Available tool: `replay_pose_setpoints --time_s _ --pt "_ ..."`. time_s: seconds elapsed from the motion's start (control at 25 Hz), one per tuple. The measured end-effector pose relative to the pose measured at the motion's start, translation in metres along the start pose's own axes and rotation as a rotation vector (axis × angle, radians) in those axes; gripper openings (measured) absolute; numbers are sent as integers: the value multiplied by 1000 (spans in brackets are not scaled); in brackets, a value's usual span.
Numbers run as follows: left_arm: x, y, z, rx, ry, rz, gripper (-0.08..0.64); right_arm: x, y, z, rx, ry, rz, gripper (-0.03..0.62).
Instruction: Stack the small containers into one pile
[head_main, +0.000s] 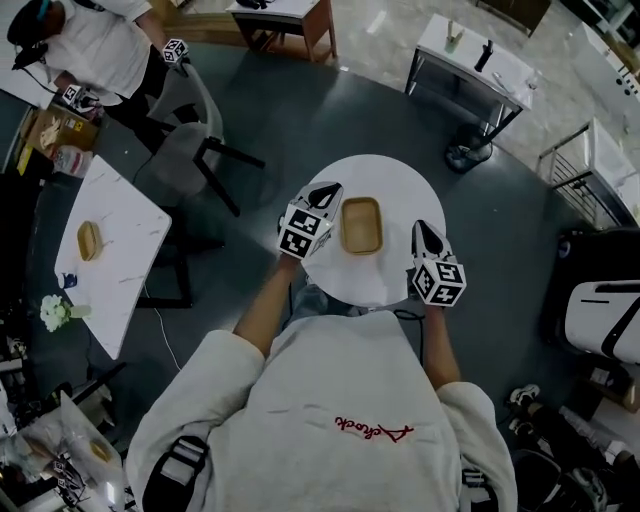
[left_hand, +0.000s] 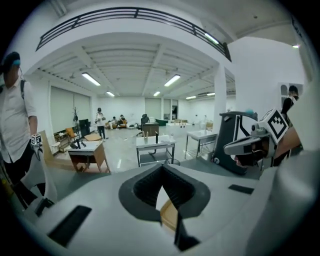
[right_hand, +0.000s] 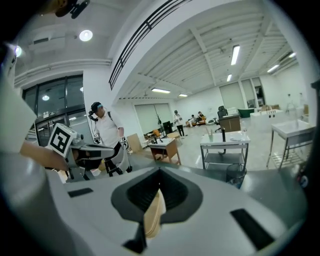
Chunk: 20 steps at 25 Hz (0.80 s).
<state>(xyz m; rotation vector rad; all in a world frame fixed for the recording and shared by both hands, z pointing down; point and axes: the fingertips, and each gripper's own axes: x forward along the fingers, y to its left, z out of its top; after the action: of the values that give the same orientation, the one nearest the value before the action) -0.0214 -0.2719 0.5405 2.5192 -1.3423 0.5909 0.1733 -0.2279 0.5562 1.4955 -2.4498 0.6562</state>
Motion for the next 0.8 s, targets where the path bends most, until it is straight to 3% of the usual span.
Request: replay_pose_setpoints --time_s 0.8 --pt "-44 -2 80 -37 -232 63 11 -7 17 109 -156 -194 31 20"
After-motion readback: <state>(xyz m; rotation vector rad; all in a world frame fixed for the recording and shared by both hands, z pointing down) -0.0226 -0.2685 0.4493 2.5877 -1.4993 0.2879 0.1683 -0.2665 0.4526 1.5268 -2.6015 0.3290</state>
